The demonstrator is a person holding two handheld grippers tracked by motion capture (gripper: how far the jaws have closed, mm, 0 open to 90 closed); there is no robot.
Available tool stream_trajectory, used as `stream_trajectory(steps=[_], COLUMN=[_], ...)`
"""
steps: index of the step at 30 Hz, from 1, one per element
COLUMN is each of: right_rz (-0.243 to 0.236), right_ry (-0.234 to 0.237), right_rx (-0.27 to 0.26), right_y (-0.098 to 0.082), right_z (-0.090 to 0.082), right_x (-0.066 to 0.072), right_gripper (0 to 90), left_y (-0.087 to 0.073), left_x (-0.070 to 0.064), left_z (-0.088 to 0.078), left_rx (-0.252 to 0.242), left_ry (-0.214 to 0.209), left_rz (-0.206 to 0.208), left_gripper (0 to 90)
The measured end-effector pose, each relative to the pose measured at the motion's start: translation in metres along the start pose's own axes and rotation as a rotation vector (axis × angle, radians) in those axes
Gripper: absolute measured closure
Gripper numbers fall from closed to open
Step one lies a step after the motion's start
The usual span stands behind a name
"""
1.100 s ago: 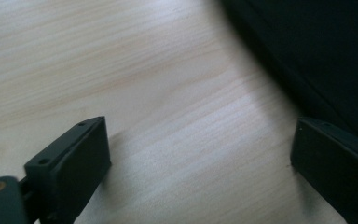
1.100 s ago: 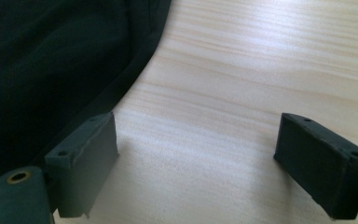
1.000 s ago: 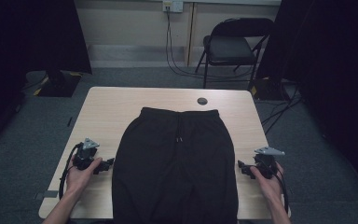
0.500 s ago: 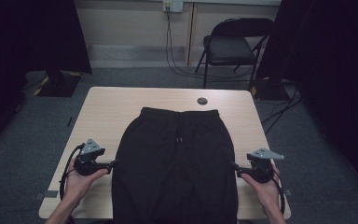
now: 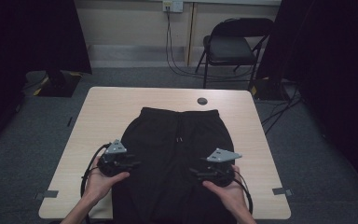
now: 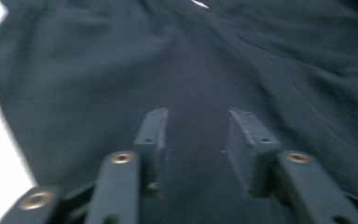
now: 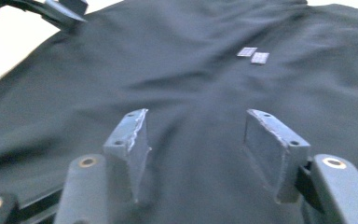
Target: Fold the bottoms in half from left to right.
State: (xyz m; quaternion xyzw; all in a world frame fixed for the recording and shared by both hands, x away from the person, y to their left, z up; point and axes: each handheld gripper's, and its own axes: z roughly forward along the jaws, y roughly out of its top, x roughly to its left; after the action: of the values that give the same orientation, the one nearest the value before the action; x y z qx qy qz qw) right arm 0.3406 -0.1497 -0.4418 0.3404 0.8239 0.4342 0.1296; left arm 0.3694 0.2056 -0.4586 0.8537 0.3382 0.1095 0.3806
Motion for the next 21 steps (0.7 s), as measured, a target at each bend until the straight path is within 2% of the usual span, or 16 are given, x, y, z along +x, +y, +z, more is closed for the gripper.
stream_trajectory(steps=[1, 2, 3, 4, 5, 7, 8, 9, 10, 11, 12, 14, 16, 18, 20, 21], right_rz=[-0.002, -0.003, -0.003, -0.015, -0.049, -0.057, -0.027, -0.033, -0.046, -0.046, -0.071, -0.095, -0.114, -0.178, -0.199, -0.194], right_ry=[0.022, 0.038, 0.038, 0.063, 0.082, 0.098, 0.134, 0.138, 0.134, 0.134, 0.122, 0.099, 0.085, 0.040, 0.044, 0.050], right_rx=[0.007, 0.010, 0.010, 0.013, 0.032, 0.043, 0.075, 0.083, 0.098, 0.098, 0.118, 0.144, 0.151, 0.180, 0.183, 0.186], right_y=[0.002, 0.002, 0.002, 0.002, -0.002, -0.005, -0.014, -0.017, -0.019, -0.019, -0.023, -0.026, -0.027, -0.027, -0.029, -0.031], right_z=[0.006, 0.011, 0.011, 0.017, 0.027, 0.032, 0.044, 0.046, 0.048, 0.048, 0.052, 0.055, 0.053, 0.050, 0.047, 0.043], right_x=[0.005, 0.009, 0.009, 0.015, 0.023, 0.026, 0.027, 0.028, 0.029, 0.029, 0.030, 0.031, 0.032, 0.034, 0.031, 0.025], right_gripper=[44.1, 46.8, 46.8, 50.2, 52.7, 53.0, 56.8, 58.3, 59.0, 59.0, 62.0, 62.2, 62.3, 62.1, 62.1, 62.1], left_y=[-0.002, -0.002, -0.007, -0.010, -0.011, -0.012, -0.015, -0.015, -0.015, -0.015, -0.014, -0.013, -0.013, -0.012, -0.012, -0.012], left_x=[0.001, 0.001, 0.002, 0.005, 0.009, 0.010, 0.011, 0.010, 0.008, 0.008, 0.004, 0.002, -0.002, -0.006, -0.009, -0.009], left_z=[0.004, 0.004, 0.007, 0.009, 0.010, 0.010, 0.014, 0.016, 0.019, 0.019, 0.022, 0.023, 0.025, 0.025, 0.026, 0.026], left_rx=[0.024, 0.024, 0.039, 0.044, 0.059, 0.066, 0.086, 0.107, 0.117, 0.117, 0.107, 0.108, 0.104, 0.115, 0.116, 0.113], left_ry=[-0.004, -0.004, -0.012, -0.031, -0.029, -0.017, -0.030, -0.024, -0.004, -0.004, -0.004, 0.002, -0.005, 0.006, 0.015, 0.004], left_rz=[0.001, 0.001, -0.010, -0.037, -0.065, -0.060, -0.062, -0.050, -0.019, -0.019, -0.011, 0.003, 0.010, 0.024, 0.036, 0.027], left_gripper=[63.0, 65.5, 65.5, 66.1, 70.8, 74.0, 75.3, 75.3, 75.3, 75.0, 73.4, 70.0, 63.9, 58.5, 55.3, 54.2])
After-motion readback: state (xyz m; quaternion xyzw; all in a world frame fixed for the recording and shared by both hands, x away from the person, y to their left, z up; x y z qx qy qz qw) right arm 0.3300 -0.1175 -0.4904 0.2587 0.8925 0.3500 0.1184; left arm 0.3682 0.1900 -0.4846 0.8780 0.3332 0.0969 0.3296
